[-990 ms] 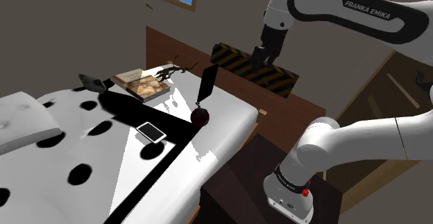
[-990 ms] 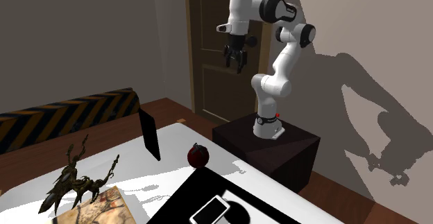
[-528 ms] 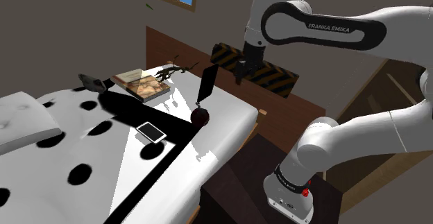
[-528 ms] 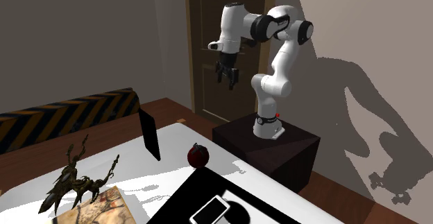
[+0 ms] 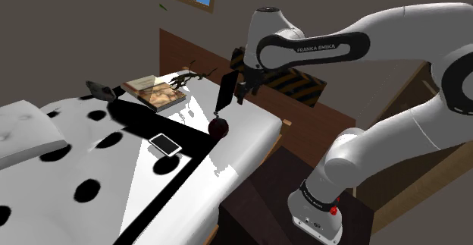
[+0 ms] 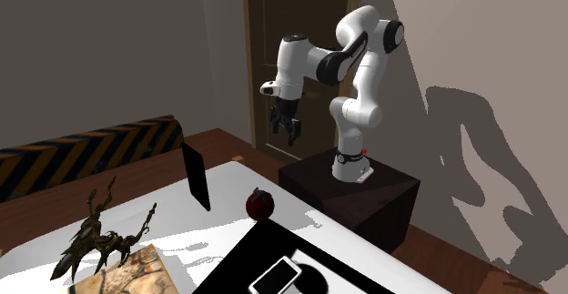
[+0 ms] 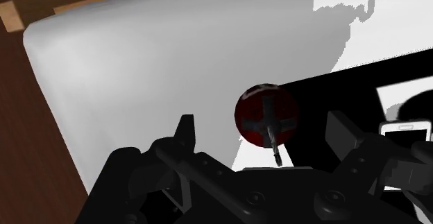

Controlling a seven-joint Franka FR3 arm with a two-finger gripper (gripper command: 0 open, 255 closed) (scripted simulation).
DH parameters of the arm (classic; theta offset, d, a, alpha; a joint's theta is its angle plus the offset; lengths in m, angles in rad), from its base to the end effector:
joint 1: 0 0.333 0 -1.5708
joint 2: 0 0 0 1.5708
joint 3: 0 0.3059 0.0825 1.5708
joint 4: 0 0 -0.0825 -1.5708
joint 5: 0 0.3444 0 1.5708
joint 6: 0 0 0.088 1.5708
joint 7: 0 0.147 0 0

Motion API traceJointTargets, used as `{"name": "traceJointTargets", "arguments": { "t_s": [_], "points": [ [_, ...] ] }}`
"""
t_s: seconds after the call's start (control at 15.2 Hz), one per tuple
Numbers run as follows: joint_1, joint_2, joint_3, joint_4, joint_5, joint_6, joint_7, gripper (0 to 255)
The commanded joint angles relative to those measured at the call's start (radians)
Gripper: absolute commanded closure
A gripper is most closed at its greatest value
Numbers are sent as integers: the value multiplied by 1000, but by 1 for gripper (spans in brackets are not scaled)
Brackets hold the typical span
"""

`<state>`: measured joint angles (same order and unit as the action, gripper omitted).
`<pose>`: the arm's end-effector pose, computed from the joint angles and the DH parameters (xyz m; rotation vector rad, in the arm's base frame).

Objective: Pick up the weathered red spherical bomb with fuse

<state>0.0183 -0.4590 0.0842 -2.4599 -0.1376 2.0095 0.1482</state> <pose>0.3749 0.0257 0.4297 2.9813 0.0058 0.0383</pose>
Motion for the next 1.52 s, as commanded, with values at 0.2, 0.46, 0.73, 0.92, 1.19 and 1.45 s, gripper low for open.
{"name": "traceJointTargets", "arguments": {
  "t_s": [0.2, 0.46, 0.73, 0.92, 1.19, 1.45],
  "points": [
    [-9, 181, 10, 18, -39, 175, 15, 0],
    [-15, 332, 19, 57, -81, 291, 39, 0],
    [-17, 449, 23, 102, -122, 365, 63, 0],
    [-18, 477, 21, 91, -138, 404, 79, 0],
    [-19, 525, 18, 77, -166, 462, 107, 0],
    [-19, 523, 18, 76, -166, 462, 107, 255]
  ]
}}
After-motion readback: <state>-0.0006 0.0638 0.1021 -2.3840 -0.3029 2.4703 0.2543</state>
